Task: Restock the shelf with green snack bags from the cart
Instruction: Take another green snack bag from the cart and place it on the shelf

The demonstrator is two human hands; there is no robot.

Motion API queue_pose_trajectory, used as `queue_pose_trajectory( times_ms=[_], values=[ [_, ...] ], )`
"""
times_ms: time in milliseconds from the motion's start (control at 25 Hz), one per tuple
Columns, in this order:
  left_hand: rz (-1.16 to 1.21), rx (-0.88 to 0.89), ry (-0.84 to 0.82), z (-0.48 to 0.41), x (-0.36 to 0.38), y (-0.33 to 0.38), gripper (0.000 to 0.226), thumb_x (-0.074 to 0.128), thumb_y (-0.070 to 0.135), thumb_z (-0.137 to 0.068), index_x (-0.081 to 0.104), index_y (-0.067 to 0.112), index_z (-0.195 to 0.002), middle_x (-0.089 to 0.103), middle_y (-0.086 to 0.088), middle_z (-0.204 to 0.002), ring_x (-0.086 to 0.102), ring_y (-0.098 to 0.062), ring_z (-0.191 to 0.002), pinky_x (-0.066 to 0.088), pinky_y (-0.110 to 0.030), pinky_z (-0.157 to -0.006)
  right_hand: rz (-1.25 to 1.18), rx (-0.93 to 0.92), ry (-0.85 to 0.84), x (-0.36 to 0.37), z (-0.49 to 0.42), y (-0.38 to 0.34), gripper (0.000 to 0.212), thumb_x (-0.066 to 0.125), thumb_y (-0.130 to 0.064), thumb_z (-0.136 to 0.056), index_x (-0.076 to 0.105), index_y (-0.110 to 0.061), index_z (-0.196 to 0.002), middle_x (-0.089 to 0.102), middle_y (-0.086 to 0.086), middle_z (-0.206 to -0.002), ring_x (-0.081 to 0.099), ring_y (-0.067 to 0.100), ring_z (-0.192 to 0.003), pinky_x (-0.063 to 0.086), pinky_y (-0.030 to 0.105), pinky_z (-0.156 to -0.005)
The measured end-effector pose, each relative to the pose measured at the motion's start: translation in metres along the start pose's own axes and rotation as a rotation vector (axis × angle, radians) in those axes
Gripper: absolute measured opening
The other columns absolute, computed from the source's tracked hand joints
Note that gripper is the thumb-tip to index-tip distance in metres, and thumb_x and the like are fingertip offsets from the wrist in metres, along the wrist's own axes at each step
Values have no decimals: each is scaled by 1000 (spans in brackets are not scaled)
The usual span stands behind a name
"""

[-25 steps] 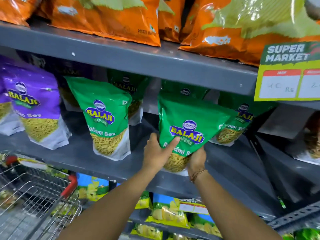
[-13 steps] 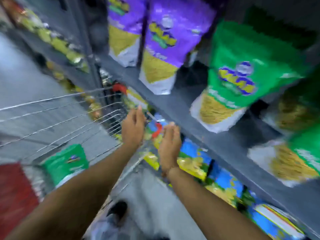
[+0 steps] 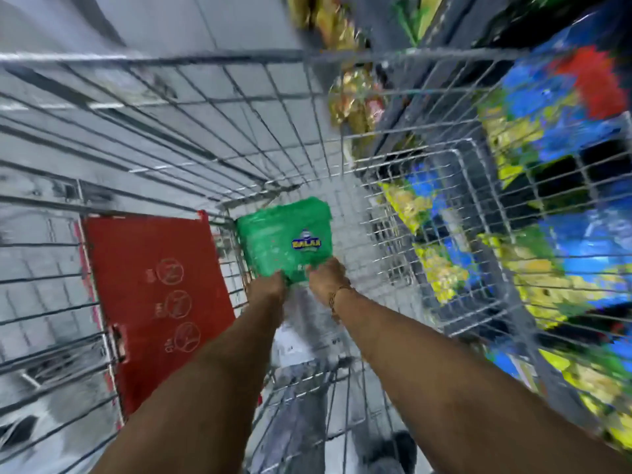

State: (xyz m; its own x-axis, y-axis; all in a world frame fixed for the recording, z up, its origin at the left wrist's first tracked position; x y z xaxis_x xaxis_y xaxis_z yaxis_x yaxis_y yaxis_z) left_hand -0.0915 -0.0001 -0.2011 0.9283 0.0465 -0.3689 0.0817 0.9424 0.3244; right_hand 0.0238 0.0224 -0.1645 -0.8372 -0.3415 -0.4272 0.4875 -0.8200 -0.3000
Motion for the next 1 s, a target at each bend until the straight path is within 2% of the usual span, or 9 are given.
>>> queue_pose_trajectory(
  times_ms=[120, 200, 280, 440, 600, 680, 800, 920, 1000],
  values=[
    [-72, 25, 40, 2, 4, -8, 40, 51, 25, -87, 57, -4, -114, 60, -26, -122, 58, -38, -112, 50, -37, -88, 42, 8, 98, 0, 7, 2, 41, 49, -16, -89, 41, 2, -125, 47, 26, -133, 46, 40, -124, 40, 44, -102],
    [-95, 113, 74, 25, 8, 2, 38, 54, 25, -86, 61, -7, -104, 64, -30, -111, 61, -40, -104, 48, -39, -78, -18, 13, 122, -17, 20, 3, 35, 47, -10, -89, 44, 4, -121, 52, 27, -130, 50, 40, -120, 43, 43, -100],
    [-94, 226, 98, 59, 13, 19, 40, 58, 31, -83, 63, -6, -98, 65, -31, -103, 63, -41, -98, 50, -42, -79, -122, 6, 179, -40, 40, 2, 35, 45, -8, -89, 41, 4, -121, 53, 28, -129, 51, 41, -119, 44, 44, -97],
    [76, 643, 39, 152, 19, 58, 46, 58, 45, -75, 62, 3, -94, 67, -23, -93, 61, -26, -84, 51, -39, -76, -206, -257, 334, -115, 111, 2, 35, 41, -3, -89, 42, 12, -121, 51, 31, -126, 48, 41, -120, 39, 45, -100],
    [159, 1090, -85, 278, 21, 81, 46, 61, 34, -82, 53, 3, -116, 58, -8, -109, 56, -16, -97, 46, -34, -93, -508, -500, 621, -192, 219, 35, 40, 41, -6, -91, 36, 8, -127, 56, 31, -112, 56, 36, -103, 44, 43, -90],
    [186, 1259, -242, 354, 36, 68, 40, 57, 28, -87, 48, 4, -118, 60, -9, -112, 59, -17, -97, 47, -35, -93, -674, -579, 808, -224, 275, 79, 48, 43, -11, -88, 34, 6, -131, 57, 30, -114, 56, 34, -98, 45, 42, -89],
    [188, 1490, -253, 441, 62, 29, 37, 54, 29, -85, 49, 7, -114, 61, -7, -110, 58, -16, -99, 47, -42, -95, -827, -645, 928, -247, 335, 155, 39, 44, -11, -90, 41, 11, -122, 55, 22, -116, 45, 16, -93, 36, 30, -96],
    [228, 1651, -357, 518, 94, -33, 32, 51, 21, -88, 48, 16, -119, 59, 1, -107, 55, -4, -97, 44, -26, -93, -957, -766, 1083, -260, 384, 237, 34, 40, -26, -86, 46, -2, -110, 51, 17, -112, 39, 10, -99, 32, 35, -100],
    [197, 1689, -523, 563, 126, -78, 30, 52, 21, -88, 45, 24, -117, 57, 11, -103, 52, 8, -97, 41, -14, -91, -1045, -727, 1220, -277, 410, 298, 35, 39, -23, -91, 46, 5, -112, 52, 25, -115, 41, 14, -101, 33, 41, -99]
  ],
)
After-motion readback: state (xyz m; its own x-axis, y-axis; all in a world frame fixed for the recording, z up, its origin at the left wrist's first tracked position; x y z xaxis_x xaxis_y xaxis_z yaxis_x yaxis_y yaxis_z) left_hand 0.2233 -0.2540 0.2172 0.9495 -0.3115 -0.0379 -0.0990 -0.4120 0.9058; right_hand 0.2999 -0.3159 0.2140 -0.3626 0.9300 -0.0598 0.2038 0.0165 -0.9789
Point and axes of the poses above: each hand's wrist, its own z-axis away from the middle knuckle, its own x-axis out of the palm, y = z × x, the point moved 2 cm from there along -z, towards the middle knuckle
